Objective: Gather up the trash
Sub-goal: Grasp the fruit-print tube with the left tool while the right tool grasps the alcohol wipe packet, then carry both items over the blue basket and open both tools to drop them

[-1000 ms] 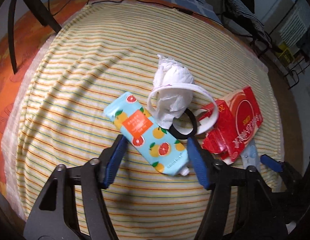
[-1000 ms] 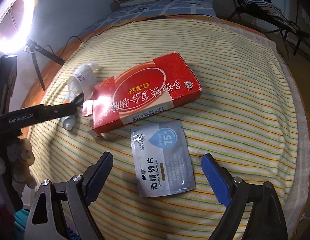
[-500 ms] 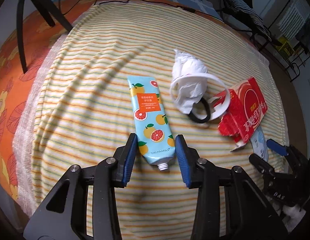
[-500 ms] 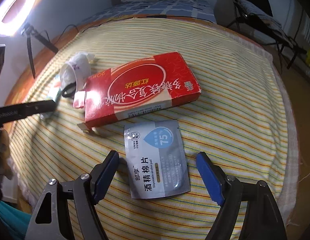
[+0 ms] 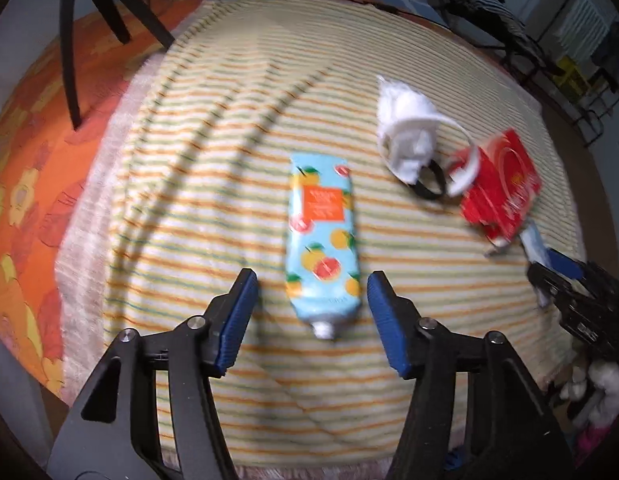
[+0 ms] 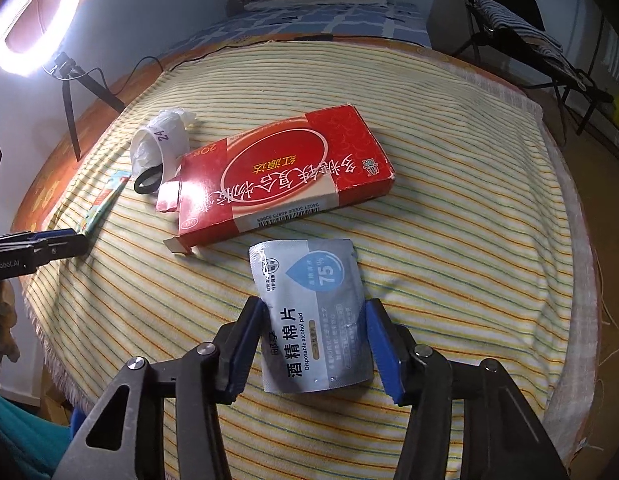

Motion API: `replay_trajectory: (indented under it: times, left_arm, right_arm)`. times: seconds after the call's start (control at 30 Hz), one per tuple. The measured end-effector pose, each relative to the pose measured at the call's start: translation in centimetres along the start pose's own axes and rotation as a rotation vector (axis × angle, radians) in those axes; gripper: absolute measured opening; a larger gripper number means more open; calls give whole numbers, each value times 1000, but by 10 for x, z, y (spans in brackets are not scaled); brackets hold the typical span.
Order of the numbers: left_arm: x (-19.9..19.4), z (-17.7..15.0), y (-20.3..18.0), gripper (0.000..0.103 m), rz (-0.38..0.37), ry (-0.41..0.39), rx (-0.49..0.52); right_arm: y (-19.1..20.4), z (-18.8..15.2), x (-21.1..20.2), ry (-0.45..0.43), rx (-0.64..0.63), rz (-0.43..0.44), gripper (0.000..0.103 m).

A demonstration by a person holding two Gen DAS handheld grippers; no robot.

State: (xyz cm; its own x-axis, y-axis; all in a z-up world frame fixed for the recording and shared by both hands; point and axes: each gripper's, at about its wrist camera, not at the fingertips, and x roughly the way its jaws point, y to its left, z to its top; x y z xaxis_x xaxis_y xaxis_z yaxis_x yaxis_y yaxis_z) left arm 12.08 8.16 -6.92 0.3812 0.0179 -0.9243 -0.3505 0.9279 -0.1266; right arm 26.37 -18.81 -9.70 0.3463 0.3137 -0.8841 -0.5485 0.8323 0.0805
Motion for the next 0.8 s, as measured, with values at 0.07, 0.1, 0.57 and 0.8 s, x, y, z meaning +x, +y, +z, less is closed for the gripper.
replay_trajectory:
  times: [0.07, 0.1, 0.57, 0.8]
  left_arm:
    - [3, 6, 2, 59, 12, -2, 18]
    - [5, 9, 1, 59, 19, 0, 29]
    - [-2, 25, -21, 37, 1, -57, 35]
    - [-40, 1, -20, 37, -27, -102, 55]
  right_arm:
    - [0, 0, -1, -1, 7, 4, 53]
    - [-1, 0, -1, 0, 10, 6, 52]
    - [0, -3, -15, -14, 21, 50, 48]
    - [11, -10, -41, -55, 19, 85, 48]
